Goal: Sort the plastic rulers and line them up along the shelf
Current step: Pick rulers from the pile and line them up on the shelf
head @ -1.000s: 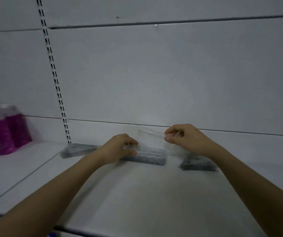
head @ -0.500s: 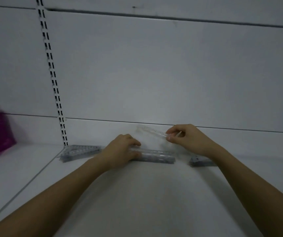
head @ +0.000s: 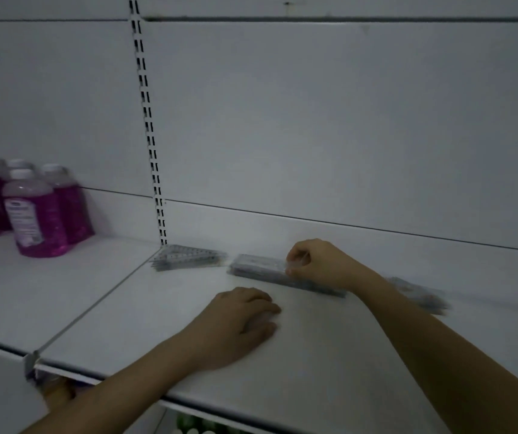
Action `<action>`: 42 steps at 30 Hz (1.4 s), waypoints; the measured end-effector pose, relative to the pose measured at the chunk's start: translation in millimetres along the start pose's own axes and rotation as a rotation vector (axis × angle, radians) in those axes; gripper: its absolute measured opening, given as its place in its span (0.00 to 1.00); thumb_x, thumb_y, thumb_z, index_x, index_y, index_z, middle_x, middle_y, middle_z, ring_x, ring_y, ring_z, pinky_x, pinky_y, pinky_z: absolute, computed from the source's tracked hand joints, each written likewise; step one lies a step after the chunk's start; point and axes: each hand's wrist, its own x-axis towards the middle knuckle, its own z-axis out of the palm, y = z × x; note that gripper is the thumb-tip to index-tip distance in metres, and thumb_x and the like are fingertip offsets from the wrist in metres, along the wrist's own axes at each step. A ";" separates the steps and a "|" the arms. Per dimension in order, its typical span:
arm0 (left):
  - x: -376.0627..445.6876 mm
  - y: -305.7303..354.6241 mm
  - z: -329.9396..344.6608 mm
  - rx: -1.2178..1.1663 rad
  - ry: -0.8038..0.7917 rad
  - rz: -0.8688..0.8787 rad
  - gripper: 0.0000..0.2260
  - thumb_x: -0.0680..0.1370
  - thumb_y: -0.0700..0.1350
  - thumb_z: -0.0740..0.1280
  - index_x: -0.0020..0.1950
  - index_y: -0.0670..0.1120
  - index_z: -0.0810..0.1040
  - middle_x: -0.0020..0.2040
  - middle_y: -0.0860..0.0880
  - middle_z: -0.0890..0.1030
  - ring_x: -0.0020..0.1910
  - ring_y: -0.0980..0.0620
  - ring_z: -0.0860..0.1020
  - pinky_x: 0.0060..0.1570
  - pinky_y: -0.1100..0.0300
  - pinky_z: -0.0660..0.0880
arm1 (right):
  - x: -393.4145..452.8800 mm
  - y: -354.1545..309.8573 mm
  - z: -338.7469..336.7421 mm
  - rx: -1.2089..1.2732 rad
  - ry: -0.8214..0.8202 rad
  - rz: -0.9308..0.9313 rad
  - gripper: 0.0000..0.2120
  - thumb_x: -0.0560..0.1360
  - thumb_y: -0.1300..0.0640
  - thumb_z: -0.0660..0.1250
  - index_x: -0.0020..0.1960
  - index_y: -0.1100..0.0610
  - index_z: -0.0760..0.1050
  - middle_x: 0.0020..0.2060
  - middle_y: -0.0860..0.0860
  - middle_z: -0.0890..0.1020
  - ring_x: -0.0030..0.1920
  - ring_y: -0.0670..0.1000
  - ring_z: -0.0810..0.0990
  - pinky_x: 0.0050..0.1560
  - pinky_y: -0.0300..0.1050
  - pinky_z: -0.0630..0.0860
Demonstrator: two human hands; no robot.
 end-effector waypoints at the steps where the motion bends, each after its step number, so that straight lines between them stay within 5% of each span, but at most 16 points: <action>1: -0.6 0.0 0.0 -0.001 0.000 -0.004 0.22 0.77 0.63 0.54 0.67 0.58 0.73 0.65 0.59 0.73 0.64 0.60 0.70 0.65 0.60 0.67 | 1.0 0.2 1.9 0.009 -0.003 -0.008 0.11 0.73 0.50 0.71 0.53 0.53 0.79 0.49 0.47 0.79 0.48 0.46 0.78 0.53 0.43 0.77; 17: 3.4 -5.2 0.5 -0.101 0.034 -0.112 0.11 0.79 0.51 0.63 0.60 0.57 0.77 0.60 0.63 0.76 0.60 0.62 0.71 0.63 0.61 0.66 | 3.4 -3.3 1.4 -0.018 -0.062 0.015 0.15 0.72 0.57 0.73 0.57 0.54 0.78 0.52 0.48 0.79 0.49 0.46 0.77 0.50 0.36 0.71; 22: 2.0 -3.6 -1.1 -0.130 0.017 -0.115 0.11 0.80 0.51 0.62 0.61 0.57 0.77 0.61 0.60 0.76 0.62 0.59 0.71 0.65 0.60 0.65 | -2.2 -14.7 -3.1 -0.120 -0.079 0.073 0.21 0.71 0.54 0.74 0.62 0.52 0.75 0.58 0.49 0.77 0.53 0.47 0.76 0.57 0.40 0.72; 32: 2.0 0.9 -10.6 -0.111 0.012 -0.160 0.12 0.80 0.49 0.60 0.62 0.54 0.77 0.64 0.55 0.76 0.63 0.53 0.72 0.64 0.54 0.67 | -79.3 -54.6 -14.2 -0.214 0.142 0.222 0.17 0.77 0.49 0.67 0.64 0.52 0.73 0.59 0.49 0.76 0.52 0.48 0.74 0.53 0.41 0.71; 37: 24.8 48.1 -9.7 0.007 -0.104 -0.161 0.18 0.79 0.57 0.58 0.67 0.54 0.73 0.67 0.50 0.74 0.65 0.47 0.72 0.65 0.50 0.67 | -168.0 -49.8 -20.5 -0.246 0.115 0.425 0.21 0.78 0.43 0.63 0.67 0.51 0.72 0.63 0.48 0.76 0.59 0.49 0.76 0.61 0.45 0.72; 42: 42.8 151.7 -0.3 -0.024 -0.159 0.035 0.21 0.78 0.61 0.57 0.70 0.56 0.70 0.71 0.51 0.70 0.70 0.47 0.67 0.68 0.47 0.64 | -249.1 -26.8 -47.4 -0.305 0.134 0.627 0.22 0.80 0.43 0.58 0.69 0.52 0.70 0.67 0.50 0.74 0.64 0.52 0.73 0.65 0.48 0.69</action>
